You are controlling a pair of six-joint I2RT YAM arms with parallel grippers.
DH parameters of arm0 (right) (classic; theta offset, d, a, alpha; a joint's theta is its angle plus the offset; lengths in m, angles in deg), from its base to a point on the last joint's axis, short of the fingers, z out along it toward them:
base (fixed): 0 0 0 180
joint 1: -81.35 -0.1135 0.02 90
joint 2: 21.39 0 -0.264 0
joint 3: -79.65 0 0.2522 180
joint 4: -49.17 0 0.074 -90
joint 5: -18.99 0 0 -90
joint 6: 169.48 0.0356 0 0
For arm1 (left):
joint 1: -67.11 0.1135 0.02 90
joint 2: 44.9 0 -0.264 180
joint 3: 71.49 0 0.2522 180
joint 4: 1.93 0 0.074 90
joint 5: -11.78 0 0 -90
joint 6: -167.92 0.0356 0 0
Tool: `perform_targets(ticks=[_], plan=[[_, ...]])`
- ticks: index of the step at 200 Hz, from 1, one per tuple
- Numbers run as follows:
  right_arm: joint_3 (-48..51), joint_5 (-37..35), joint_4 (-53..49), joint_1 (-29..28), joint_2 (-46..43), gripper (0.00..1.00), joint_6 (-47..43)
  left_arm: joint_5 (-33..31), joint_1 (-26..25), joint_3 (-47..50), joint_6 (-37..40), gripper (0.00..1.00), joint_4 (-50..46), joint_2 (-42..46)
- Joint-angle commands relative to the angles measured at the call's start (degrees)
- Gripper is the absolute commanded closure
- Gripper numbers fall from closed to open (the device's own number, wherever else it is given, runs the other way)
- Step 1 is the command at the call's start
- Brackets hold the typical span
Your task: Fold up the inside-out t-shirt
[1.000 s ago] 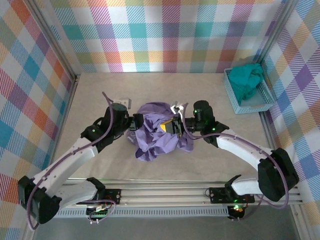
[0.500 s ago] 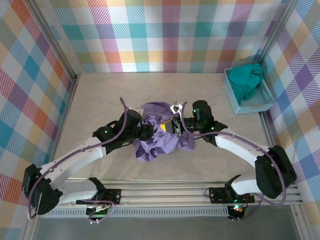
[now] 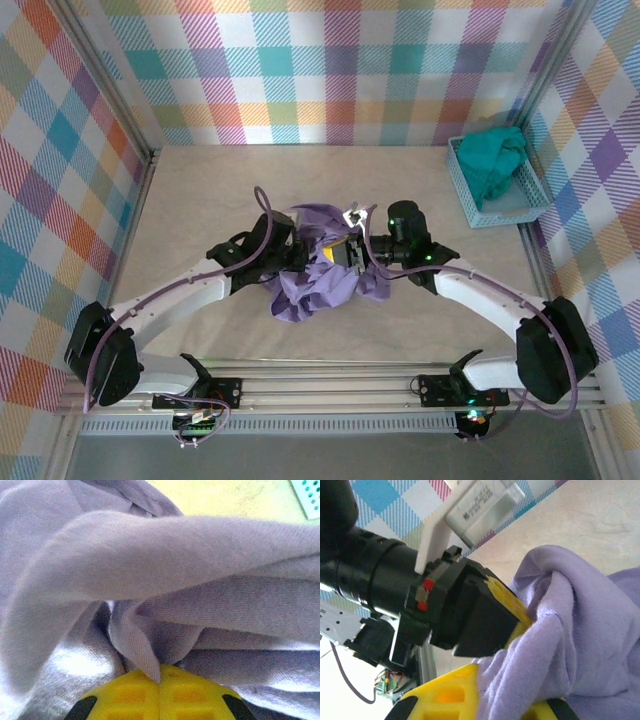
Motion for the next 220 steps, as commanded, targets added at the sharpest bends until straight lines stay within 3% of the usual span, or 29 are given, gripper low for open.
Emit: perform_targets(ticks=[1, 36, 71, 92, 110, 143, 162, 181, 220], plan=[[-1.15, -3.04, -6.41, 1.82, -4.01, 1.0, -6.25, 7.36, 2.71, 0.25, 1.08, 1.0, 5.21, 6.55], [-1.68, -10.63, -13.62, 2.67, -7.57, 1.0, -11.1, 35.49, 12.11, 6.57, -11.78, 1.0, 21.66, 16.58], [-2.42, -13.68, -11.75, 2.51, -4.52, 0.94, -5.53, 44.99, 14.08, 6.0, -15.62, 1.0, 24.92, 18.52], [-4.9, -23.66, -17.19, 2.33, -2.62, 0.89, -0.3, 46.59, 14.66, 6.08, -15.39, 1.0, 26.17, 19.55], [-6.53, -25.26, -21.37, 2.13, -2.74, 0.77, -0.56, 46.07, 14.64, 6.33, -13.22, 1.0, 25.84, 19.96], [-4.32, -24.48, -21.44, 0.24, -9.41, 0.54, -12.42, 45.23, 14.64, 5.84, -8.05, 1.0, 23.17, 19.27], [-3.03, -24.15, -20.05, -1.9, -12.24, 0.46, -20.27, 45.03, 14.63, 5.41, -5.29, 1.0, 21.48, 19.63], [-3.18, -25.3, -18.65, -4.25, -12.89, 0.44, -25.15, 43.82, 14.63, 4.61, -2.47, 1.0, 18.64, 20.21], [-5.29, -21.92, -16.7, -8.89, -10.22, 0.5, -31.15, 42.99, 14.63, 4.0, -1.13, 1.0, 16.32, 20.33]])
